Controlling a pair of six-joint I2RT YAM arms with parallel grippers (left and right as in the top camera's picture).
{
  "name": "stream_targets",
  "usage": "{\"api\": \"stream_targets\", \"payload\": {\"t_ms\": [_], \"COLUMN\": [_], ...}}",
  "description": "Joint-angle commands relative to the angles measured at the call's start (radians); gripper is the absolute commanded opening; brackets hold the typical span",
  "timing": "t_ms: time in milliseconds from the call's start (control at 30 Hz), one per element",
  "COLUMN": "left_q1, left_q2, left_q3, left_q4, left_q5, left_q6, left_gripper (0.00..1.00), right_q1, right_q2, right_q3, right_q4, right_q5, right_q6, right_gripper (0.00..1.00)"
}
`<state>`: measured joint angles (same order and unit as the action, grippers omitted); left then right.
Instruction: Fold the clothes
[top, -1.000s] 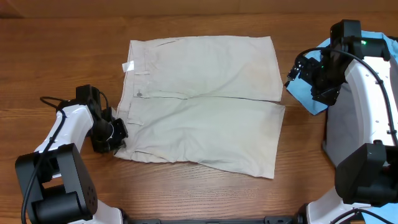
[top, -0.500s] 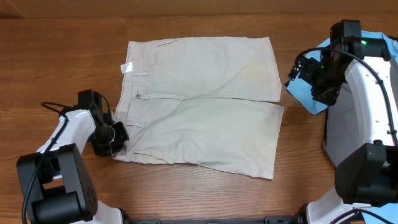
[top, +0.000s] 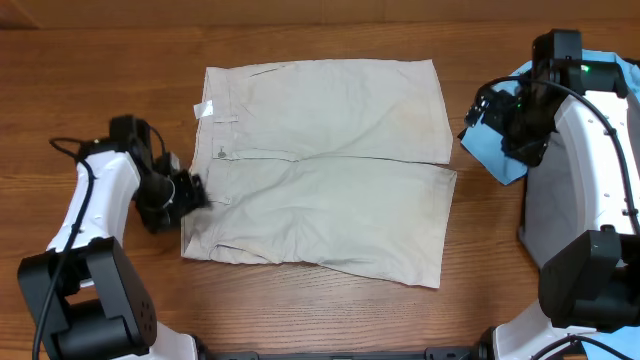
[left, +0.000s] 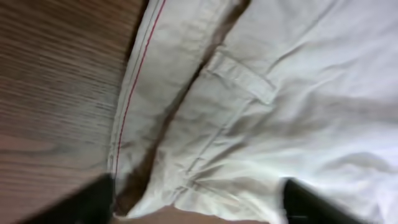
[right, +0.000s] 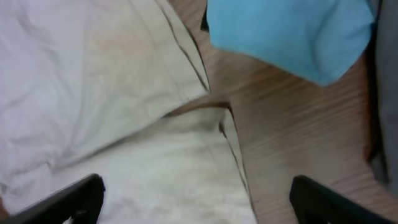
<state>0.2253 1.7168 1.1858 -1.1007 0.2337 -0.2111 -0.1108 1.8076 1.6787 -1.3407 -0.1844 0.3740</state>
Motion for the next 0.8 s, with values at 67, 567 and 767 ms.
{"api": "stream_targets", "payload": {"t_ms": [67,567,767], "left_q1": [0.008,-0.272,-0.304], "left_q2": [-0.021,-0.040,-0.039], "left_q3": [0.099,-0.002,-0.081], "left_q4": [-0.065,0.106,0.181], "left_q5": [0.040,0.121,0.063], "left_q6": [0.010,-0.018,-0.066], "left_gripper": [1.00,0.19,0.15], "right_q1": [-0.002,0.163,0.212], "right_q2": [-0.012,-0.090,-0.090], "right_q3": [0.023,-0.451,-0.658], "right_q4": [-0.117,0.100,0.290], "right_q5": [-0.034,-0.121,-0.150], "right_q6": [-0.062,-0.066,-0.020], "right_gripper": [0.27,0.04,0.04]}}
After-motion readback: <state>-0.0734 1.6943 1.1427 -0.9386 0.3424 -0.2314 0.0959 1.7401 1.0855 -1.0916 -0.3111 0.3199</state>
